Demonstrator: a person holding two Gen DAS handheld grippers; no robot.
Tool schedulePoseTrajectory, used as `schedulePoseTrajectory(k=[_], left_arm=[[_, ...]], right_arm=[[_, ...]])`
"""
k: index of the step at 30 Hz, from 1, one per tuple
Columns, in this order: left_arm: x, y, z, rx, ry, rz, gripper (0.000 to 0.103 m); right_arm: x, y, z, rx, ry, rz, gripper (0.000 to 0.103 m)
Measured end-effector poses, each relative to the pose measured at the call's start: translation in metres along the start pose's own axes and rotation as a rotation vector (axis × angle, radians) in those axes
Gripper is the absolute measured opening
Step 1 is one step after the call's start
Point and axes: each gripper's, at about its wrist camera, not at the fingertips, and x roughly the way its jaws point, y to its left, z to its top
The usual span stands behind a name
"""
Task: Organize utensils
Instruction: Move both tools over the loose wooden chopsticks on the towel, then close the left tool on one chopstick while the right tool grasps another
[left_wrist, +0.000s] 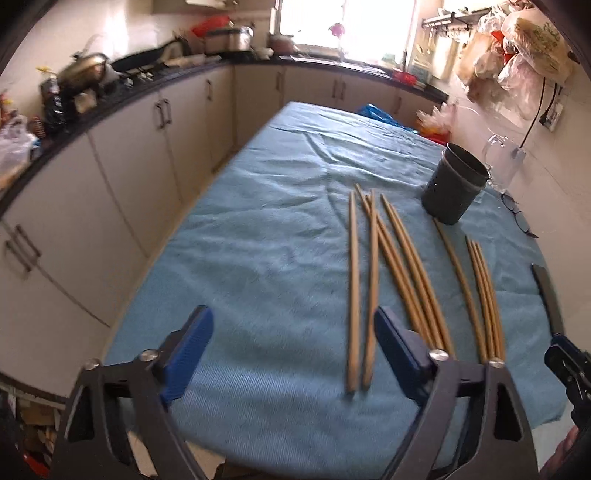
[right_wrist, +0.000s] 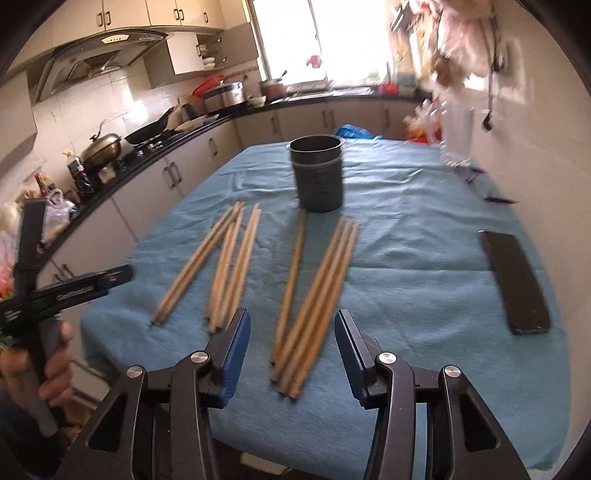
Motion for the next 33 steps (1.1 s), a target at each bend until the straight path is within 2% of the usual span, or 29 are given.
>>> schedulePoseTrajectory(k=[6,9,11,13,19,21,23,26,30,33], left_arm=[[0.046,-0.012,0.041,0.015,0.129,-0.095,0.073],[0.071,-0.019,0.057,0.01,0.188,-0.11,0.066],[0.084,-0.023,0.063,-0.002,0.216,-0.093,0.056],[0.095,-0.03,0.067,0.017,0.237,-0.097,0.056],[0.113,-0.042,0.074,0.05,0.256,-0.047,0.052],[0.118,-0.043,0.074,0.066,0.257,0.0,0.043],[0.119,-0.042,0.074,0.082,0.24,0.041,0.029],[0.116,-0.035,0.074,0.076,0.238,0.043,0.021],[0.111,-0.019,0.072,0.048,0.237,0.052,0.02],[0.108,-0.012,0.071,0.041,0.236,0.031,0.02]], right_arm=[[0.017,0.006,0.035,0.038,0.032,0.074,0.046],[0.03,0.012,0.053,0.049,0.062,0.102,0.044],[0.037,0.016,0.063,0.055,0.075,0.117,0.044],[0.043,0.018,0.07,0.061,0.081,0.109,0.044],[0.061,0.017,0.085,0.08,0.108,0.087,0.044],[0.069,0.017,0.088,0.082,0.126,0.074,0.044],[0.076,0.019,0.089,0.076,0.15,0.063,0.044],[0.088,0.025,0.092,0.062,0.172,0.056,0.041],[0.109,0.028,0.095,0.058,0.215,0.049,0.035],[0.128,0.029,0.099,0.067,0.252,0.044,0.032]])
